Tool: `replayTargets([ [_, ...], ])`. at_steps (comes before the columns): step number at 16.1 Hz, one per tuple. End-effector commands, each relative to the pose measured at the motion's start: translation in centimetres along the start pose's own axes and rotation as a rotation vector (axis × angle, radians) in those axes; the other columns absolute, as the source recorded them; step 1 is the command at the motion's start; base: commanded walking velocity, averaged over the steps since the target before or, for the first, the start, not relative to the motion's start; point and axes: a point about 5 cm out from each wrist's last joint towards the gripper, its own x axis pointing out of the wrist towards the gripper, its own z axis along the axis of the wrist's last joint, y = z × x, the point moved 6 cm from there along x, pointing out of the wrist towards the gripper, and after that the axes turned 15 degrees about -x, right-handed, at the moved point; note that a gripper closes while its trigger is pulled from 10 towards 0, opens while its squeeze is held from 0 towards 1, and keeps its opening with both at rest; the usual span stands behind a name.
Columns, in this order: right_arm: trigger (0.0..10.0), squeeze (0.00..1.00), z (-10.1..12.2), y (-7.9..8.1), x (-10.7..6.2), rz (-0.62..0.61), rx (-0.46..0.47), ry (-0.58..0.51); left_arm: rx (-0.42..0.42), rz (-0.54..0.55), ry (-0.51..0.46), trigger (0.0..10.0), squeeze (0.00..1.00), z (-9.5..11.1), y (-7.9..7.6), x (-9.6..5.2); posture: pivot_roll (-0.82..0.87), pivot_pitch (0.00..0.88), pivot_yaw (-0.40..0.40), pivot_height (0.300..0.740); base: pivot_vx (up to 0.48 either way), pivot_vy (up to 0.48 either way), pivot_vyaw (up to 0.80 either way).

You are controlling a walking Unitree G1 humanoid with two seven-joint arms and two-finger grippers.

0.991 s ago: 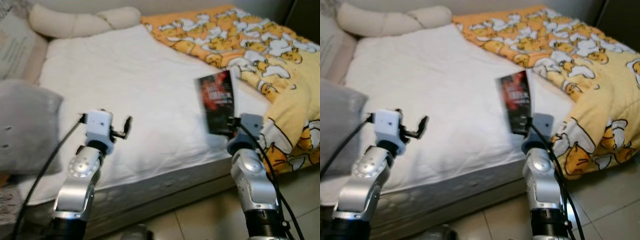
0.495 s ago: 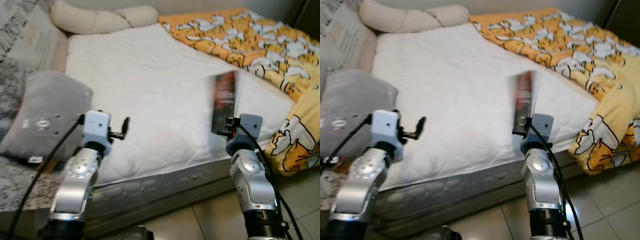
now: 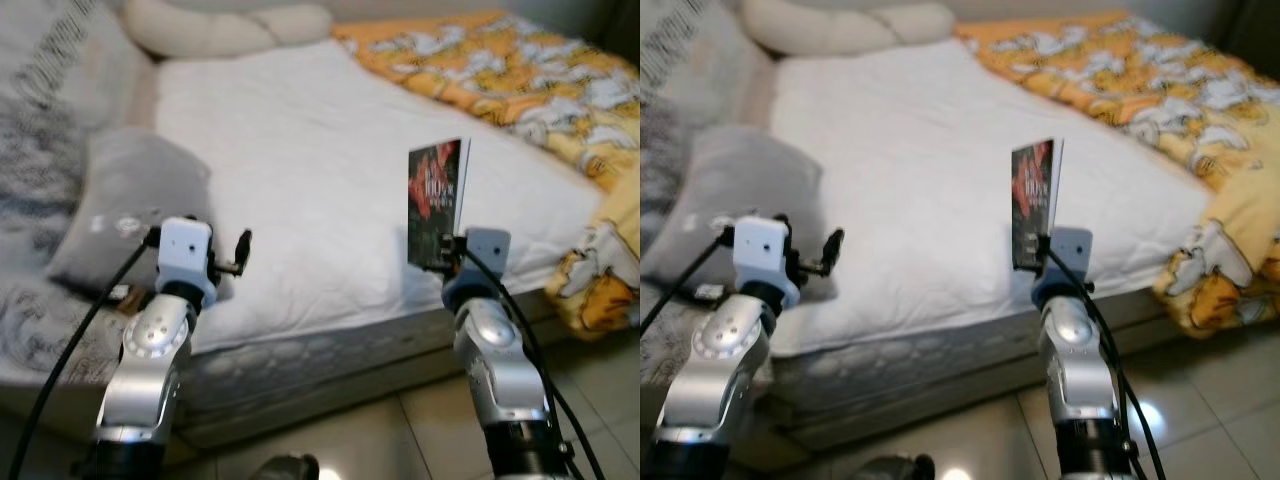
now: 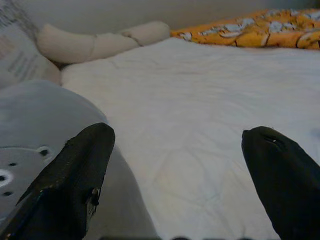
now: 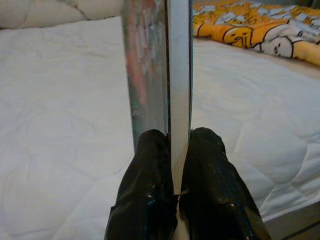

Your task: Clean up the room

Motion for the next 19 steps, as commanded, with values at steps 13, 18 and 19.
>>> replayTargets([
  [13,10.0,0.00,1.2,-0.6,0.4,-0.027,0.004,-0.041,-0.015,-0.029,-0.020,10.0,0.00,0.6,-0.6,0.2,0.16,0.000,0.033,0.740,0.207,0.000,0.00],
  [18,10.0,0.00,1.5,0.6,0.4,0.036,-0.052,-0.057,-0.018,-0.027,-0.022,10.0,0.00,0.6,-0.5,0.3,0.16,0.000,0.034,0.740,0.340,0.000,0.32],
  [19,10.0,0.00,1.5,0.9,0.4,0.054,-0.060,-0.057,-0.018,-0.026,-0.022,10.0,0.00,0.7,-0.5,0.3,0.16,0.000,0.034,0.740,0.341,0.000,0.80],
])
